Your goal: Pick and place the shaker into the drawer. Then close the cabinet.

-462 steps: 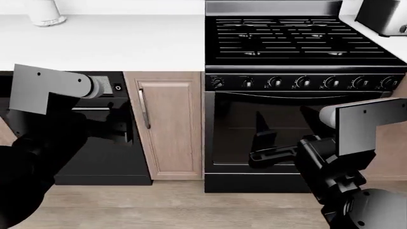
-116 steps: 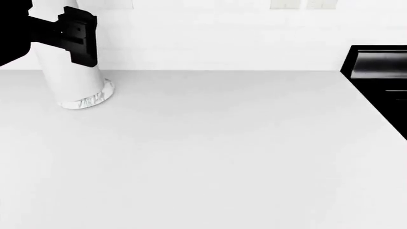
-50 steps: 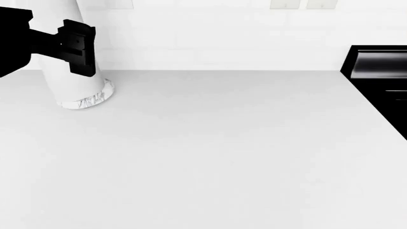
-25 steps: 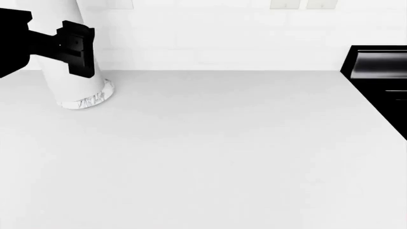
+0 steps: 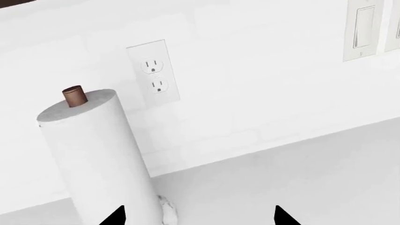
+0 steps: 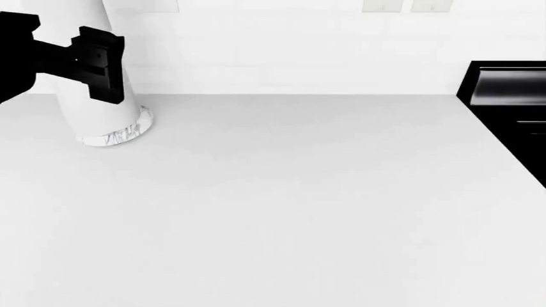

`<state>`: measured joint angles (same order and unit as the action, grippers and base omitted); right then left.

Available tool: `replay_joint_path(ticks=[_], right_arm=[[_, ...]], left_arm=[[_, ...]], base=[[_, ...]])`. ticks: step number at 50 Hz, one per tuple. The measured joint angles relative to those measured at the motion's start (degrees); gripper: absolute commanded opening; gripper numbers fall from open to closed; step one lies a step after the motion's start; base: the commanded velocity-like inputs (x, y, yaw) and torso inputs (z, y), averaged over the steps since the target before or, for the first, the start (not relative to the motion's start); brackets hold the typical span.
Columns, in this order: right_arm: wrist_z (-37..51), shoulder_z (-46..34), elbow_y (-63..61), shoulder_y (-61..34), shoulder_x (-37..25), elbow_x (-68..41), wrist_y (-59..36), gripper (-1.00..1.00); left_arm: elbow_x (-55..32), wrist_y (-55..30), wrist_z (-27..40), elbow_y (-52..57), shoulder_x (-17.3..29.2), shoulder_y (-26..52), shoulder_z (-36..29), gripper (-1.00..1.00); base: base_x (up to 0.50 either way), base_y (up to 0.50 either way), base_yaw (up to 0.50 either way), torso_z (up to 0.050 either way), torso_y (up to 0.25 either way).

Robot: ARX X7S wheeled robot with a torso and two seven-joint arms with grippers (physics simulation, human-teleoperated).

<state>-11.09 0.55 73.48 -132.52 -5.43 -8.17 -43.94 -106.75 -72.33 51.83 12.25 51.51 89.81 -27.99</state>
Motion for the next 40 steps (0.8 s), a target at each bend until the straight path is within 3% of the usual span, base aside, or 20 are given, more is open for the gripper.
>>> replay_joint_path(ticks=[14,27,31,40], right_arm=[[-0.9,1.78,-16.82,-0.33,0.33,0.49,-12.46,-1.0],[1.02,4.81,-43.95,2.0,0.15,-3.19,-31.89,-1.0],[10.25,5.81,-50.35,2.4,-1.67,-13.69,-36.6,-1.0],[41.75,6.85,-60.13,4.79,-6.91,-52.33,-41.89,-1.0]], left_arm=[[-2.13,0.53,1.61,0.08,0.73,1.37,0.06,1.0],[-3.49,1.0,2.63,0.19,1.32,2.11,-0.02,1.0],[-3.82,1.16,2.9,0.28,1.45,2.22,-0.07,1.0],[-4.38,1.63,3.38,0.62,1.76,2.09,-0.16,1.0]], base=[[0.0,0.0,0.0,0.0,0.0],[0.0,0.0,0.0,0.0,0.0],[0.0,0.0,0.0,0.0,0.0],[0.0,0.0,0.0,0.0,0.0]])
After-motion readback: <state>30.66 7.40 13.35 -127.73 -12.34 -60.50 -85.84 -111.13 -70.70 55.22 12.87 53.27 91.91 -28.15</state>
